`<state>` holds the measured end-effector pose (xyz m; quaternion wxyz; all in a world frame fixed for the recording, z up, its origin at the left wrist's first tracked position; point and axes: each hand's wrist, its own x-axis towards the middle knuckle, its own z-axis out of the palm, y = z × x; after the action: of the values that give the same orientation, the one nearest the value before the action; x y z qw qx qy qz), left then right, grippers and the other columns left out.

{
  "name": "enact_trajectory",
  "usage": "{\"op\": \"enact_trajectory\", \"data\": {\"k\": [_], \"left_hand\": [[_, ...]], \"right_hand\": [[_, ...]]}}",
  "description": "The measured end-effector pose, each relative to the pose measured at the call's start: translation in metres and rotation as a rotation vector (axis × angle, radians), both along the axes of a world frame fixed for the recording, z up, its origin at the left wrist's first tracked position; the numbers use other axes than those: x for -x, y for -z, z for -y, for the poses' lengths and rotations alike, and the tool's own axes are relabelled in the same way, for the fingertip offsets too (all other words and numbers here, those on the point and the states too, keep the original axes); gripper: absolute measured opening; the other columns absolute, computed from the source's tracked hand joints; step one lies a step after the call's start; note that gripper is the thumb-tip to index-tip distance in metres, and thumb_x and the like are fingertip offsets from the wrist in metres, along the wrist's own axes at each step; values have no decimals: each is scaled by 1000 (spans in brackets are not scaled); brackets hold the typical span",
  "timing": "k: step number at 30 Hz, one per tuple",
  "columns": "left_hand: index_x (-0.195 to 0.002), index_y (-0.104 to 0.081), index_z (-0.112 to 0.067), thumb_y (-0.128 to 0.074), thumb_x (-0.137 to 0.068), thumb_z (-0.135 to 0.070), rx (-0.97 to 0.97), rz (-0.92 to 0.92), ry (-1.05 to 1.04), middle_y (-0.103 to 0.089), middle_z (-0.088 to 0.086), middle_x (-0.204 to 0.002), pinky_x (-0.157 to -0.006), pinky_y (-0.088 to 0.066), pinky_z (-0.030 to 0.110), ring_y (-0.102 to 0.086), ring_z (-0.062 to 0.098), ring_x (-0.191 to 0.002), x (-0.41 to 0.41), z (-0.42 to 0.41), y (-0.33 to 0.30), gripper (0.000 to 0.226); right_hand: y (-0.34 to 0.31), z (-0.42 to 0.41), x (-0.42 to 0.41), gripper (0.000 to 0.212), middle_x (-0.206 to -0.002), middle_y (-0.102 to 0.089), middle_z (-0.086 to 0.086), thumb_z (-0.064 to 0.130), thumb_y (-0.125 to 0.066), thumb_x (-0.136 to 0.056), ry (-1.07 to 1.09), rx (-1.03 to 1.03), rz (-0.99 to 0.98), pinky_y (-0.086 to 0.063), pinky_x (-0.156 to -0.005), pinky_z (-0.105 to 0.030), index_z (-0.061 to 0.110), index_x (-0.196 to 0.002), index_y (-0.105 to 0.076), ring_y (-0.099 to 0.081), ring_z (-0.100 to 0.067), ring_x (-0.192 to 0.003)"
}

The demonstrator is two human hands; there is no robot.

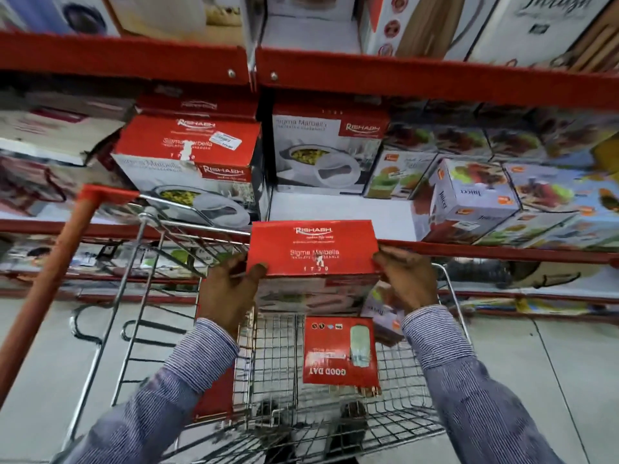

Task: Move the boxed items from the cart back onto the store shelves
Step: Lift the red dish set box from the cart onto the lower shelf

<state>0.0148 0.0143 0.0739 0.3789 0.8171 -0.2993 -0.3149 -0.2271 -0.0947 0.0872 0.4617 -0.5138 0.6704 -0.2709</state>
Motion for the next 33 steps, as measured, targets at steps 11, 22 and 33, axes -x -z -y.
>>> {"op": "enact_trajectory", "data": {"k": [11, 22, 33], "left_hand": [[-109, -74, -21, -64, -75, -58, 342, 162, 56, -77, -1, -95, -82, -58, 34, -72, 13, -83, 3, 13, -117, 52], [-129, -59, -14, -58, -94, -19, 363, 207, 193, -73, 5, -115, -83, -47, 26, -68, 20, -95, 8, 64, -129, 35], [-133, -52, -8, -51, -97, -11, 196, 279, 226, -68, 16, -117, -83, -48, 33, -64, 30, -100, -2, 100, -91, 36]], "right_hand": [[-112, 16, 16, 22, -84, -77, -3, 24, -74, -78, 40, 229, 175, -59, -82, -36, 14, -97, -77, -74, -18, -79], [-118, 45, 13, 37, -108, -70, -4, 11, -66, -87, -15, 285, 262, -57, -72, -15, 6, -123, -64, -68, -13, -86], [-79, 81, -3, 39, -119, -70, -13, 12, -63, -89, -3, 162, 277, -51, -101, -45, 8, -128, -60, -68, -24, -106]]}}
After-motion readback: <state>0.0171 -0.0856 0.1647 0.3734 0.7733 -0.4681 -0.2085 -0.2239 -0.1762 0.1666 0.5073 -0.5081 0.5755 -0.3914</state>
